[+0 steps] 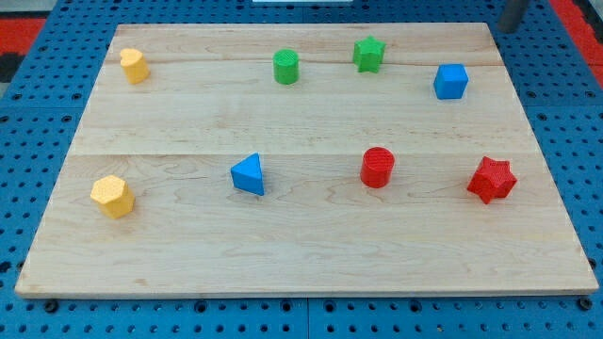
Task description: Push the red star into the red circle
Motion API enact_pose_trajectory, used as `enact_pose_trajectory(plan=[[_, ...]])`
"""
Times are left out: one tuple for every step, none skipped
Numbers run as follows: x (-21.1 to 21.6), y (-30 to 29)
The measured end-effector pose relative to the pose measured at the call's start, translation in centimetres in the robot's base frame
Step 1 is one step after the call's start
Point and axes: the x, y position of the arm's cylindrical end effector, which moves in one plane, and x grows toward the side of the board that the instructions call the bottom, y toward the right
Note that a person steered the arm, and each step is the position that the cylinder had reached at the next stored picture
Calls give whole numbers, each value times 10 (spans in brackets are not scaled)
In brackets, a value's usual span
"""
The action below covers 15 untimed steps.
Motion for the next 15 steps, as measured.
enact_pose_trajectory(plan=[[64, -95], [83, -113], [83, -117], [121, -173], [204, -169], [210, -89], [200, -69], [209, -49], [212, 10], [292, 33], [341, 3], [310, -73], [275, -85], [276, -80], [276, -80]])
